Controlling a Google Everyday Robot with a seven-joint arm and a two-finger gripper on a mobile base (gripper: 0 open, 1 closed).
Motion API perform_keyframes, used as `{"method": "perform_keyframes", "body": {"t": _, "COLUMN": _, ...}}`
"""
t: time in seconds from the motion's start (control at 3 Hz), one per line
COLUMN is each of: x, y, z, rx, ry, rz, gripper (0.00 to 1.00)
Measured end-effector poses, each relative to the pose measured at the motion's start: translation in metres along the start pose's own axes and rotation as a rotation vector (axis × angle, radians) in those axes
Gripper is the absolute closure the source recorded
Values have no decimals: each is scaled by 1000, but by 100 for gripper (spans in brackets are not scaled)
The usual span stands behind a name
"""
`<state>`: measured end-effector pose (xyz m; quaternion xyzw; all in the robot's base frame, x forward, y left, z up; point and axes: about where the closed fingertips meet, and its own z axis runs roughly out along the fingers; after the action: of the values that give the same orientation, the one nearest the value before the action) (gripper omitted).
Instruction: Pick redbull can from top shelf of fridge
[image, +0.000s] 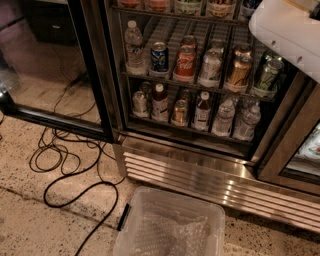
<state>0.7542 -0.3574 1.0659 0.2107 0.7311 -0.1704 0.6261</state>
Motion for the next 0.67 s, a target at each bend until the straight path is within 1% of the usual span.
{"method": "perform_keyframes", "body": {"t": 0.33, "x": 0, "y": 0, "z": 0, "rx": 0, "ry": 0, "rz": -13, "gripper": 86}}
{"method": "perform_keyframes", "body": {"t": 0.67, "x": 0, "y": 0, "z": 0, "rx": 0, "ry": 0, "rz": -13, "gripper": 100}}
